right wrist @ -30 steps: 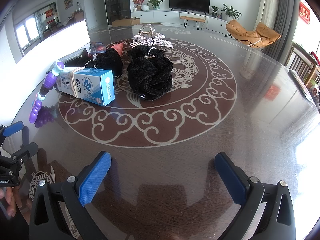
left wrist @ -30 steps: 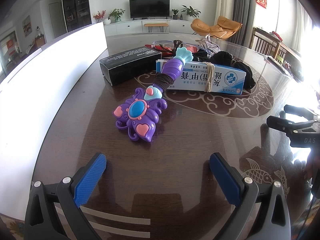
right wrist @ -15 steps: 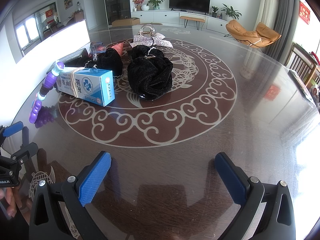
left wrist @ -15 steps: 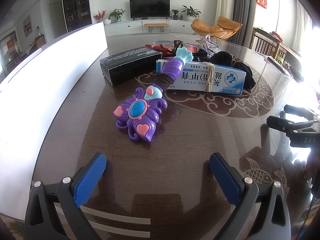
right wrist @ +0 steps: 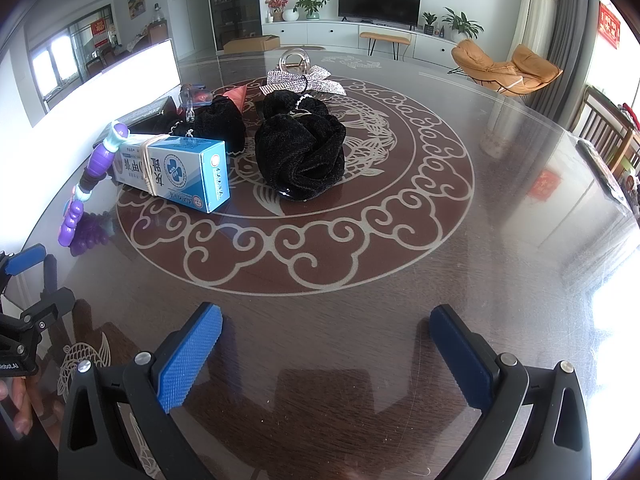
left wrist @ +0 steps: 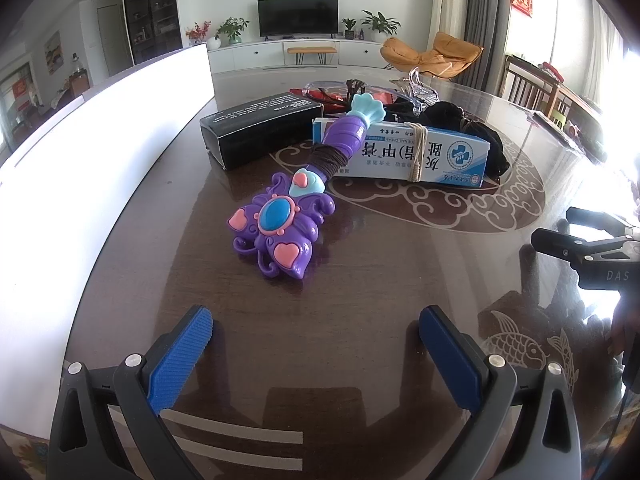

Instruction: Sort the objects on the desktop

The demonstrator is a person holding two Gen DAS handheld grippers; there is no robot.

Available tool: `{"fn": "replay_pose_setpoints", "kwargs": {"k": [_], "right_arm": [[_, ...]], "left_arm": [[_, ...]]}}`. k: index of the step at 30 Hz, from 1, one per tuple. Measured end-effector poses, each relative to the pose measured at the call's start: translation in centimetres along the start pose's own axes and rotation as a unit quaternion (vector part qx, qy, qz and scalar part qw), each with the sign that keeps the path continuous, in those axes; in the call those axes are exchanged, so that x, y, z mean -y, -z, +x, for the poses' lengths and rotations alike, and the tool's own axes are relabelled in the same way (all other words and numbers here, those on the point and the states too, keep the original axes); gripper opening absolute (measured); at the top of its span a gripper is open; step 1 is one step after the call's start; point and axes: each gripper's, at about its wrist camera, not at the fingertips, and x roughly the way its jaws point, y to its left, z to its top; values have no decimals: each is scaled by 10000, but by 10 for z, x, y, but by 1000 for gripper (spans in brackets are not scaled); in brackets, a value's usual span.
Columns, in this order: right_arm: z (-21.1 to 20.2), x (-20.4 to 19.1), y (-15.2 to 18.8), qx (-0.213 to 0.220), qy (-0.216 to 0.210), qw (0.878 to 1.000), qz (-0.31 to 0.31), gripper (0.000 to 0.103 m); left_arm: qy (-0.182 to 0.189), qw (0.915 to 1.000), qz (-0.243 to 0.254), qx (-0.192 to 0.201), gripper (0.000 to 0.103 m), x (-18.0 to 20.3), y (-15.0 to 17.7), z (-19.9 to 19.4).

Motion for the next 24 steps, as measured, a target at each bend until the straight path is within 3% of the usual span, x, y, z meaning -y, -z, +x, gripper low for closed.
{"fn": "replay_pose_setpoints", "kwargs": {"k": [7, 10, 14, 18, 22, 23, 24], "right_arm": [[0, 0, 0, 1, 1, 10000, 2, 103], [0, 0, 0, 1, 1, 10000, 2, 103], [0, 0, 0, 1, 1, 10000, 2, 103], [0, 0, 0, 1, 1, 10000, 2, 103], [0, 0, 0, 2, 1, 10000, 2, 103], [0, 0, 0, 2, 1, 10000, 2, 103], [0, 0, 0, 1, 0, 10000, 2, 103]], "left_arm": [[-17, 9999, -34, -130, 103, -1, -3, 0], [288, 9993, 68, -247, 103, 1, -10, -1], [87, 9980, 442, -439, 103, 6, -39, 11], [488, 9963, 259, -661, 103, -7, -74, 36], [647, 9947, 320, -737, 103, -11, -96, 58], [643, 9943, 426, -731, 99, -9, -99, 62], [632, 9937, 574, -726, 78, -6, -102, 65]]}}
